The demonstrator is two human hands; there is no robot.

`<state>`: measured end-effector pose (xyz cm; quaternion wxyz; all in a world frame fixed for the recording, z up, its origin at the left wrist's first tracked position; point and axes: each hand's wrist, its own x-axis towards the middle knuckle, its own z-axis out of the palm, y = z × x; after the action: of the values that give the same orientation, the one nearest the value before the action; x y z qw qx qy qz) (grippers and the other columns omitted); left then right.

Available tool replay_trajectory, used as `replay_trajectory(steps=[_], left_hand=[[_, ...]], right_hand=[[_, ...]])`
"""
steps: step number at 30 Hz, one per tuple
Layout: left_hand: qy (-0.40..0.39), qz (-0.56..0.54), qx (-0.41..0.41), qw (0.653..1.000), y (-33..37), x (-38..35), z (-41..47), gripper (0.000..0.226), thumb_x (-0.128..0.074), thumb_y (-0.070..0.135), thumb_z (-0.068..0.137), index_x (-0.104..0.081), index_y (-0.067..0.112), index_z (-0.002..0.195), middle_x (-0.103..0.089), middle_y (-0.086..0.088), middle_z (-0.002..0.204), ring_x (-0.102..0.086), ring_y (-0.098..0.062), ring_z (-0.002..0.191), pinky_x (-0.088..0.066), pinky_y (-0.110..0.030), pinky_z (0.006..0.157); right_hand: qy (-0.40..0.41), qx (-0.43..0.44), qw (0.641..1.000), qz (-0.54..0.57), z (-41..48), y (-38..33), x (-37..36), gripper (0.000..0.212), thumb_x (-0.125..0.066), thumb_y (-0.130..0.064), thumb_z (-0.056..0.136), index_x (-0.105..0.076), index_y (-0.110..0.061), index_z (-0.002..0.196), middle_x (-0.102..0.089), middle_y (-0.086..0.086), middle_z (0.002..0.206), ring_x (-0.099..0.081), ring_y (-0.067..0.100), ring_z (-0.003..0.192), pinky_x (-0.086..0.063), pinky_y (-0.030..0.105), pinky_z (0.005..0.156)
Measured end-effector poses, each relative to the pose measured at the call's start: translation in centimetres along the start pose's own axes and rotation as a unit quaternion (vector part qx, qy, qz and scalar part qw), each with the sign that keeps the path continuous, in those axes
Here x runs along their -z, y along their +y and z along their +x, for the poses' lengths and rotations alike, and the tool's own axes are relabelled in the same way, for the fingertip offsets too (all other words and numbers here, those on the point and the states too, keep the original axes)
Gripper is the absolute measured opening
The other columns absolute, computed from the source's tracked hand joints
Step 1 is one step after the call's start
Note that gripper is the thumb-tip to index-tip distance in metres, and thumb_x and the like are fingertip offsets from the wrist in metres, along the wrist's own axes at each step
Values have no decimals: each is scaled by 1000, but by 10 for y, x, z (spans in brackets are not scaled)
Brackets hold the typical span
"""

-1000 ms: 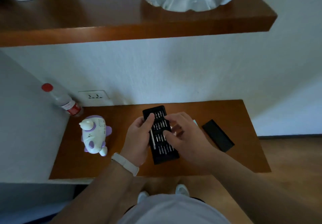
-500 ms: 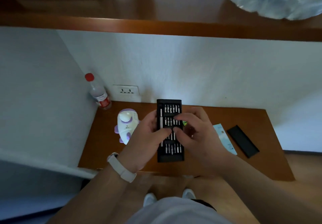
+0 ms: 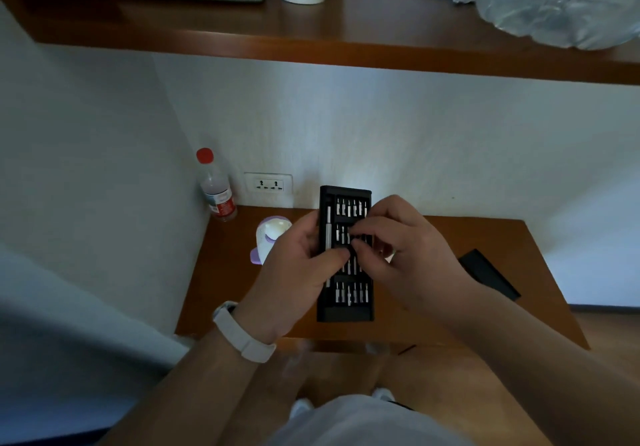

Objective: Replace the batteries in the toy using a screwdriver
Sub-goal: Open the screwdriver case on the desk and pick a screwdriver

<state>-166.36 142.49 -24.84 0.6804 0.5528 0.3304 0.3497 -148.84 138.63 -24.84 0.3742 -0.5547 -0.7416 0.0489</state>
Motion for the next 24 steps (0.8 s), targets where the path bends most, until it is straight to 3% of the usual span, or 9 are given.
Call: replay_trajectory(steps=[8, 17, 24], left_hand=[[-13, 4, -1, 1000, -10, -2, 0, 43, -56, -8, 93, -62, 17, 127, -75, -4, 108, -72, -18, 99, -58, -26, 78], [-37, 41, 1, 998, -17, -6, 7, 48, -60, -4, 93, -59, 21, 133, -75, 0, 110, -71, -15, 101, -57, -27, 80], [-39, 33, 17, 999, -21, -5, 12, 43, -60, -4, 92, -62, 25, 125, -75, -2, 108, -72, -17, 99, -58, -29, 79]], right_hand=[[19, 3, 999, -29, -13, -4, 1, 29, -55, -28, 92, -74, -9, 102, -63, 3, 103, -61, 8, 82, -57, 23, 64], [-12, -7, 999, -45, -12, 0, 10, 29, -54, -28, 89, -75, -10, 97, -67, 0, 98, -63, 8, 86, -57, 24, 71], [-63, 46, 994, -81, -4, 6, 14, 29, -54, -26, 88, -76, -8, 92, -68, 5, 90, -66, 16, 75, -59, 33, 58]])
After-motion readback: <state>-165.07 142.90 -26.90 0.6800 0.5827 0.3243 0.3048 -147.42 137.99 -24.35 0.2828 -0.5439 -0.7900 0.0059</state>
